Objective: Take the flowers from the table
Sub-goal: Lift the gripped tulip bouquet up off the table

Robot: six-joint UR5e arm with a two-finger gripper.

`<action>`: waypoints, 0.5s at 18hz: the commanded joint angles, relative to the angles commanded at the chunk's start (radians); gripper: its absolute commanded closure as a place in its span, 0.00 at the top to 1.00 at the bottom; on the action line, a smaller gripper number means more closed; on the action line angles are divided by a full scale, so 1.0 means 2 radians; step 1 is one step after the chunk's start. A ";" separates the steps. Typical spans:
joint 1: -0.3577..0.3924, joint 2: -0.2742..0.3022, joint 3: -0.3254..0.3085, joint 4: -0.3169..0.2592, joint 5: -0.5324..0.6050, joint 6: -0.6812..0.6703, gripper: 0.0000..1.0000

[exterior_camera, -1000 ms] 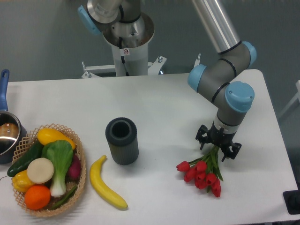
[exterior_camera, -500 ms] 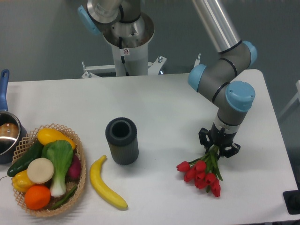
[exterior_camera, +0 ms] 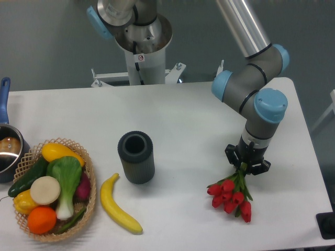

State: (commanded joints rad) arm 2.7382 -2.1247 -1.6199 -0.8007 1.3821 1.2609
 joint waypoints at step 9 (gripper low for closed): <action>0.001 0.087 0.011 0.000 -0.122 -0.018 0.28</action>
State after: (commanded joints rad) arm 2.7397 -1.9499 -1.5984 -0.8007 1.1386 1.2258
